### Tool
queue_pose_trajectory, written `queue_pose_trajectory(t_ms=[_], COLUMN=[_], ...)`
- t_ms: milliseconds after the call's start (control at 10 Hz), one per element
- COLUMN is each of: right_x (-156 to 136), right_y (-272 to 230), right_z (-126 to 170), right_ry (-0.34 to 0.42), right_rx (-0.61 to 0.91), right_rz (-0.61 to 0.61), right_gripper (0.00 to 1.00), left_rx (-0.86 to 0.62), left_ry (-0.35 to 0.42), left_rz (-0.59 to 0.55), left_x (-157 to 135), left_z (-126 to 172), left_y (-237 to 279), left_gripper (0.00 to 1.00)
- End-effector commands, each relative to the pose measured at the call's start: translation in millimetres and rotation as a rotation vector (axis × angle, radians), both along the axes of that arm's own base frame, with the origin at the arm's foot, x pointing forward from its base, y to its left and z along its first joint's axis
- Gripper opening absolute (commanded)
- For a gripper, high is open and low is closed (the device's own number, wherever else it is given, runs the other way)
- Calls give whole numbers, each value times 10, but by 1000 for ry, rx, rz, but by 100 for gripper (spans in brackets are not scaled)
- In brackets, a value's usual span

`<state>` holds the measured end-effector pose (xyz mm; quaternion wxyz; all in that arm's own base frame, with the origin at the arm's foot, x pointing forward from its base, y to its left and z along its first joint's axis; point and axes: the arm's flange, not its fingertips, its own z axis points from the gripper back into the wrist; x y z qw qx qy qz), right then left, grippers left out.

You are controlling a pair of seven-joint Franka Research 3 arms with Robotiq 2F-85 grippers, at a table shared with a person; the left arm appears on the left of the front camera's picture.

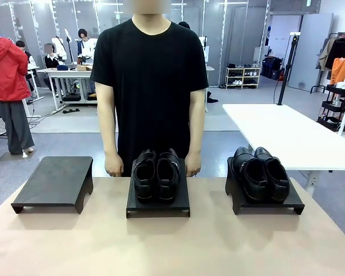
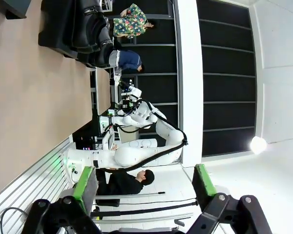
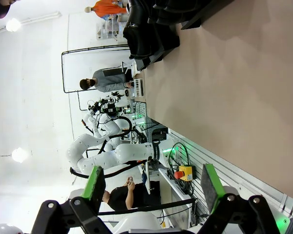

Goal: Place the shoes on the stand as instructed by the person.
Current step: Pick up another pair of Shoes and place it on the Shoes Stand indicated by the person.

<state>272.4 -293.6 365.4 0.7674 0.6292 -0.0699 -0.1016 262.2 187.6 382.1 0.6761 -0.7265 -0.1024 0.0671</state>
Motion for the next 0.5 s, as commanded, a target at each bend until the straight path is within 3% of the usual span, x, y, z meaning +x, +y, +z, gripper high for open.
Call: queue_pose_trajectory(t_ms=[0, 400], right_x=[-40, -40], right_y=[18, 18], right_z=[16, 16], right_ry=[4, 4], right_rx=[-3, -3], right_rz=[7, 7], right_gripper=[100, 100], left_rx=[1, 1], left_ry=[-16, -16], left_rz=[-1, -1], left_x=[-29, -29], left_z=[17, 17], left_y=[-11, -11], left_gripper=[100, 100])
